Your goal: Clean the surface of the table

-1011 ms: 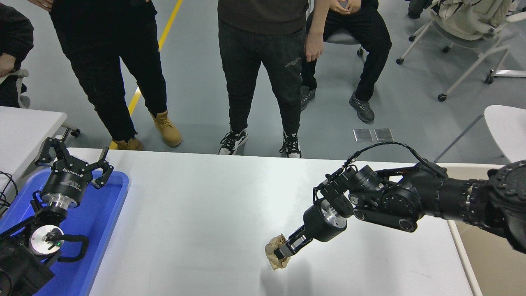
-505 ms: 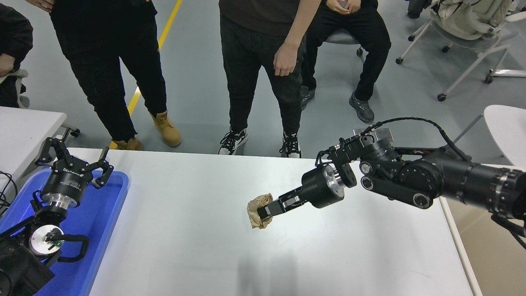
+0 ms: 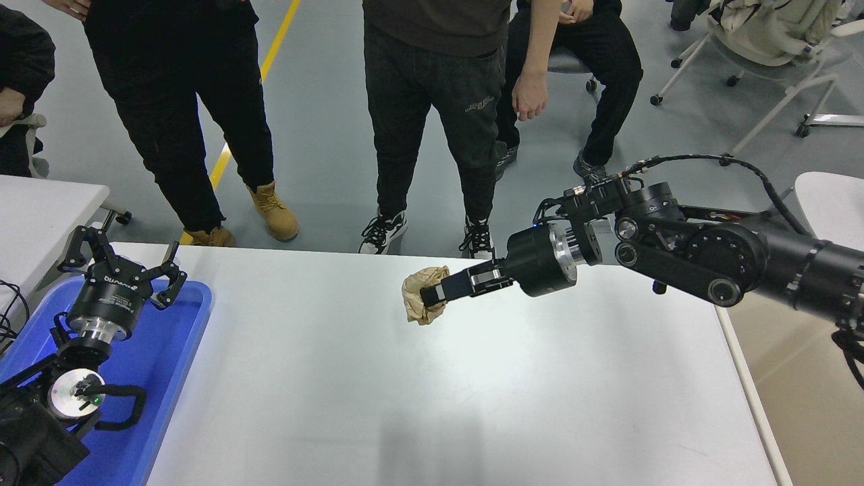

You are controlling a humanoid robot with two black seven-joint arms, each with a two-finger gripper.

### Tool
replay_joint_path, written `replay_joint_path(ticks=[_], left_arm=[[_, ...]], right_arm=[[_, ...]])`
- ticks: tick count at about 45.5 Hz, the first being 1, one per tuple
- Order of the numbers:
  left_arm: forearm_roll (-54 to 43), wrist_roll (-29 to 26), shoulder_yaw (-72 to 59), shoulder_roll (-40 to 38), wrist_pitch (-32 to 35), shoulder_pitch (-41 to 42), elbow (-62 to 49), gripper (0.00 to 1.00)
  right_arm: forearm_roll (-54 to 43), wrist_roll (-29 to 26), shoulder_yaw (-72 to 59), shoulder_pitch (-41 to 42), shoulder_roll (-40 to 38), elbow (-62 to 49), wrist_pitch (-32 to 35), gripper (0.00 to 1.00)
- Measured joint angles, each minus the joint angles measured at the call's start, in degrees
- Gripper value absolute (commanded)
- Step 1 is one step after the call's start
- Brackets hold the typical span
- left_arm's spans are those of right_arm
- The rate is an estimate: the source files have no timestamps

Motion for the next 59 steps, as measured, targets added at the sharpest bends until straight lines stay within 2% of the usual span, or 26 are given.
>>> replay_joint_path(ticks=[16,38,59], left_arm=[[0.0,0.0,0.0,0.0,0.0,0.0,0.0,1.00],[0.0,0.0,0.0,0.0,0.0,0.0,0.0,1.00],[0.0,0.0,0.0,0.0,0.0,0.0,0.0,1.00]], right_arm=[[9.1,-0.1,3.3,0.6,-2.6,-7.1,-0.2,0.00],[30.7,-0.1,3.5,0.1,-7.2,-30.7,-0.2,0.00],[44.1,-0.5,3.1,-3.1,-7.4,-50.5,-2.8,0.00]])
